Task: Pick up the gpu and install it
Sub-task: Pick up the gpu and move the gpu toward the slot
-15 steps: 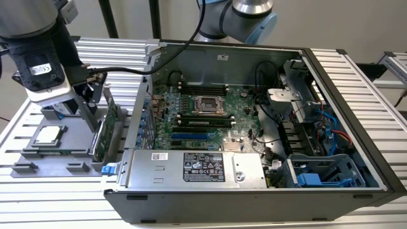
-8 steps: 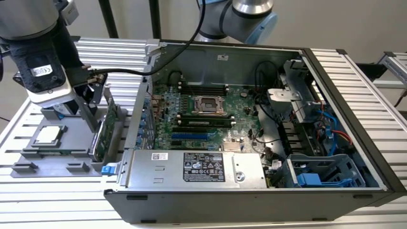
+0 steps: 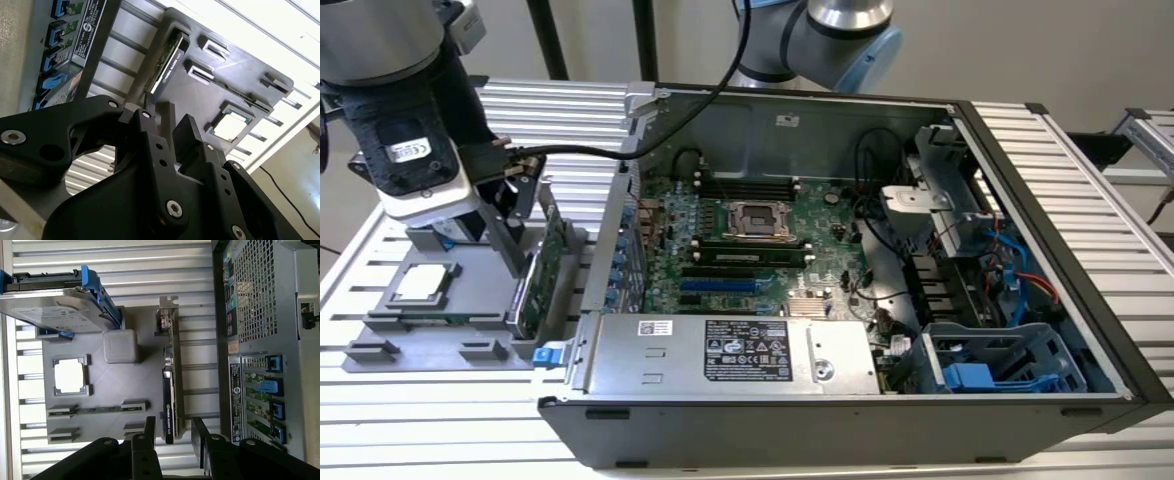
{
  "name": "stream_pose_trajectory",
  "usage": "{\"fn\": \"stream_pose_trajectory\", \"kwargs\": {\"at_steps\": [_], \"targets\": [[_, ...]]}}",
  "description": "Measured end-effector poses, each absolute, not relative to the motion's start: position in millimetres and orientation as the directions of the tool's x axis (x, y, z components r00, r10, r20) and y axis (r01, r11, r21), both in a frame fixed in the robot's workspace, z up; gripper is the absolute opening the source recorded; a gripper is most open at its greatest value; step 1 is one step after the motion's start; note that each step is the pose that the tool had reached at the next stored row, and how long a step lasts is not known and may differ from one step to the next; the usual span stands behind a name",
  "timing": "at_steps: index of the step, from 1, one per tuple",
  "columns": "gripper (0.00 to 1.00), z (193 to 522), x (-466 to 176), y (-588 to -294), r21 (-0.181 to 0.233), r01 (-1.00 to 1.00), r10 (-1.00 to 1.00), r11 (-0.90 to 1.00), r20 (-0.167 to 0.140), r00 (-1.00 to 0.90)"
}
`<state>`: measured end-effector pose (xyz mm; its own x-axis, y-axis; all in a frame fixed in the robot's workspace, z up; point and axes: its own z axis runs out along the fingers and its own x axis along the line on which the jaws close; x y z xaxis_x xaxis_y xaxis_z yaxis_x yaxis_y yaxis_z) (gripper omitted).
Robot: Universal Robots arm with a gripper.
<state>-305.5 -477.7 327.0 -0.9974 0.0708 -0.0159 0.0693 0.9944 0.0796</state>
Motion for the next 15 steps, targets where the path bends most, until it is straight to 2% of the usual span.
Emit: {"fn": "stream_pose_trajectory", "kwargs": {"at_steps": [15], "targets": [[1.0,320.8,-305.5,-477.7,0.079,0.069,0.071,0.994,-0.016,-0.997]]}}
